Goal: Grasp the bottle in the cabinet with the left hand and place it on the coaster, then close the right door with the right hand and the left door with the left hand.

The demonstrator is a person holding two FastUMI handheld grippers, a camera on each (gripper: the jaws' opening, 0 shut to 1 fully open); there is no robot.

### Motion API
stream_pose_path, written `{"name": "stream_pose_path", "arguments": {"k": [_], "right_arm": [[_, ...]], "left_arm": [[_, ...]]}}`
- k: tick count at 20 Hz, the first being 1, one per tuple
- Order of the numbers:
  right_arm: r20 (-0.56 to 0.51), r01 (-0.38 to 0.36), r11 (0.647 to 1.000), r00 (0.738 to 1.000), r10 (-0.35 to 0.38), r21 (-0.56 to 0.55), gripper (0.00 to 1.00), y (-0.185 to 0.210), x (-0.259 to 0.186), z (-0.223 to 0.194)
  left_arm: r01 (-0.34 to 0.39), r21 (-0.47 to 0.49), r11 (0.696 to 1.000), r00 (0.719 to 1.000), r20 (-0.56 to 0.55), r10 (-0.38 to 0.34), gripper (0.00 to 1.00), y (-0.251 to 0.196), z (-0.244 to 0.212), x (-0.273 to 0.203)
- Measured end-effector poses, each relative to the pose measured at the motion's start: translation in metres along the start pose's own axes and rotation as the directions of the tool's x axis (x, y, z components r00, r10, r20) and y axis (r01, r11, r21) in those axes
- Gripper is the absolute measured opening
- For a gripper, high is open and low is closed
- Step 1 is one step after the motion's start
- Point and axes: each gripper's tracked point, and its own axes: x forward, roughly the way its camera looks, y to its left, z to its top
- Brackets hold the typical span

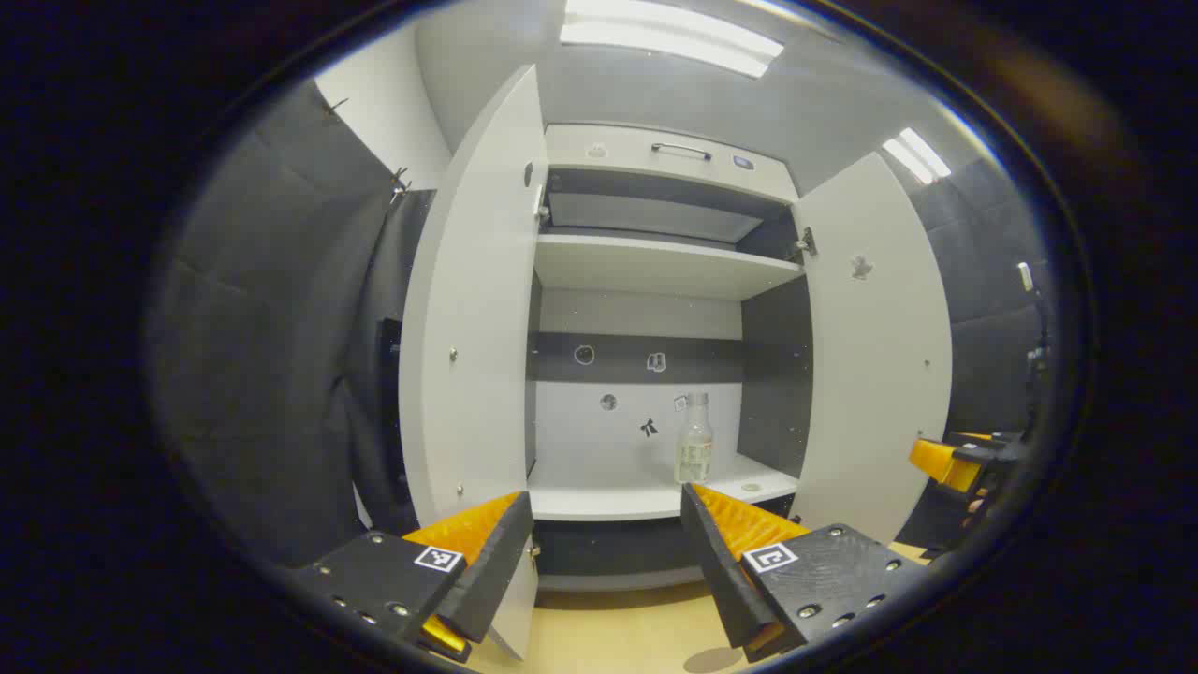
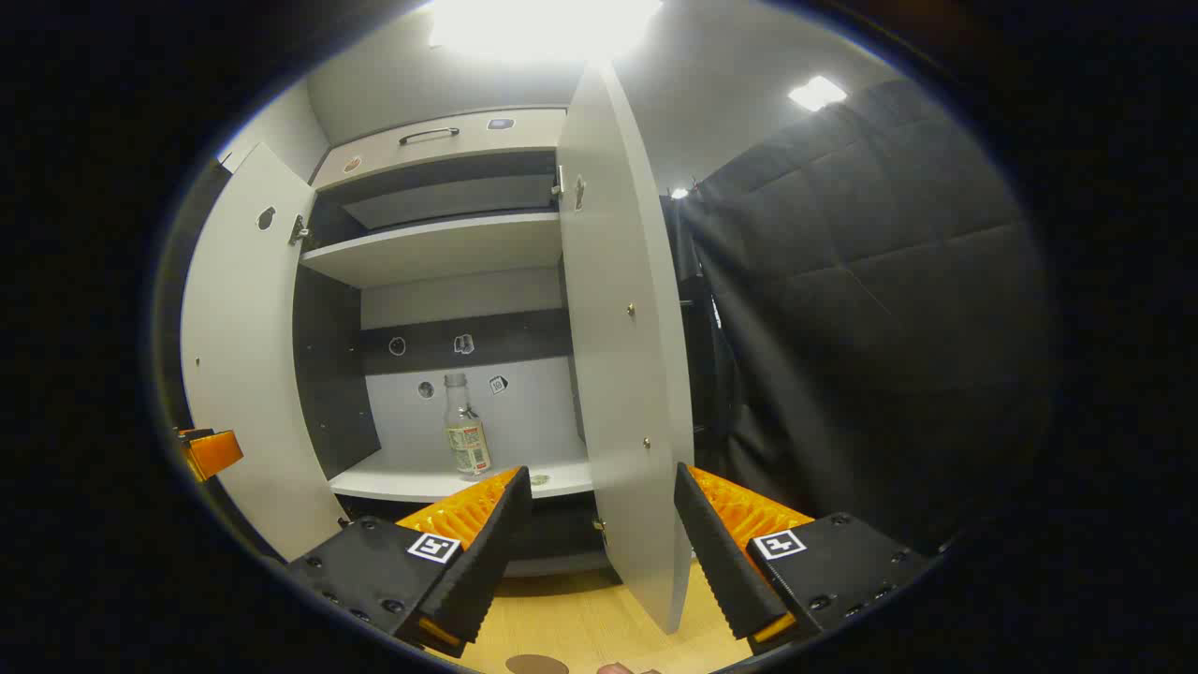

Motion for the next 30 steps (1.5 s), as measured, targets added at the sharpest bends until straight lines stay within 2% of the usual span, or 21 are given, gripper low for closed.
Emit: {"name": "stream_pose_path", "arguments": {"k": [1,5,6,7,11,12,13,15,16,18,19,20,23,27,28,29,30], "right_arm": [[0.0,0.006,1.0,1.0,-0.006,-0.006,0.97,-0.002,-0.001,0.001],[-0.005,0.011,1.0,1.0,-0.011,-0.008,0.98,-0.004,-0.004,0.001],[-0.003,0.014,1.0,1.0,-0.014,-0.008,0.98,-0.005,-0.006,0.002],[-0.003,0.016,1.0,1.0,-0.016,-0.007,0.97,-0.006,-0.007,0.003],[-0.012,0.035,0.999,0.999,-0.035,-0.01,0.97,-0.016,-0.013,-0.002],[-0.014,0.042,0.999,0.999,-0.042,-0.009,0.92,-0.018,-0.015,-0.003],[-0.015,0.049,0.999,0.999,-0.049,-0.005,0.97,-0.021,-0.017,-0.003],[-0.018,0.063,0.998,0.998,-0.063,-0.002,0.97,-0.024,-0.019,-0.004],[-0.02,0.067,0.998,0.998,-0.067,-0.002,0.97,-0.026,-0.02,-0.005],[-0.024,0.075,0.997,0.997,-0.075,-0.003,0.97,-0.03,-0.023,-0.006],[-0.027,0.08,0.997,0.996,-0.08,-0.002,0.97,-0.031,-0.024,-0.005],[-0.029,0.085,0.996,0.996,-0.085,-0.002,0.97,-0.033,-0.024,-0.005],[-0.033,0.108,0.994,0.994,-0.108,0.003,0.97,-0.044,-0.024,-0.004],[-0.039,0.163,0.987,0.986,-0.163,-0.004,0.97,-0.068,-0.027,0.0],[-0.039,0.177,0.984,0.983,-0.177,-0.009,0.92,-0.074,-0.026,0.001],[-0.038,0.192,0.981,0.981,-0.192,-0.012,0.92,-0.082,-0.026,0.004],[-0.036,0.208,0.978,0.977,-0.208,-0.016,0.92,-0.09,-0.027,0.007]], "left_arm": [[0.005,0.006,1.0,1.0,0.0,-0.005,0.96,-0.003,-0.003,0.0],[0.036,-0.027,0.999,0.999,-0.011,-0.036,0.96,-0.013,-0.008,-0.001],[0.036,-0.034,0.999,0.999,-0.012,-0.037,0.92,-0.013,-0.008,-0.001],[0.033,-0.04,0.999,0.999,-0.013,-0.033,0.96,-0.011,-0.01,-0.001],[0.017,-0.065,0.998,0.999,-0.025,-0.019,0.96,-0.007,-0.016,-0.005],[0.016,-0.068,0.998,0.999,-0.028,-0.018,0.96,-0.006,-0.017,-0.006],[0.018,-0.067,0.998,0.999,-0.03,-0.02,0.96,-0.007,-0.018,-0.007],[0.02,-0.058,0.998,0.999,-0.036,-0.023,0.96,-0.006,-0.02,-0.007],[0.022,-0.055,0.998,0.999,-0.037,-0.024,0.92,-0.007,-0.021,-0.008],[0.032,-0.057,0.998,0.999,-0.037,-0.034,0.96,-0.01,-0.022,-0.006],[0.036,-0.056,0.998,0.999,-0.039,-0.038,0.92,-0.012,-0.022,-0.005],[0.041,-0.052,0.998,0.998,-0.04,-0.043,0.96,-0.014,-0.021,-0.003],[0.058,-0.039,0.998,0.997,-0.044,-0.06,0.96,-0.021,-0.021,0.005],[0.09,-0.067,0.994,0.995,-0.038,-0.093,0.96,-0.038,-0.012,0.03],[0.099,-0.068,0.993,0.994,-0.032,-0.101,0.96,-0.044,-0.007,0.038],[0.108,-0.068,0.992,0.994,-0.026,-0.11,0.93,-0.049,-0.003,0.046],[0.117,-0.068,0.991,0.993,-0.022,-0.119,0.96,-0.053,0.0,0.055]]}}
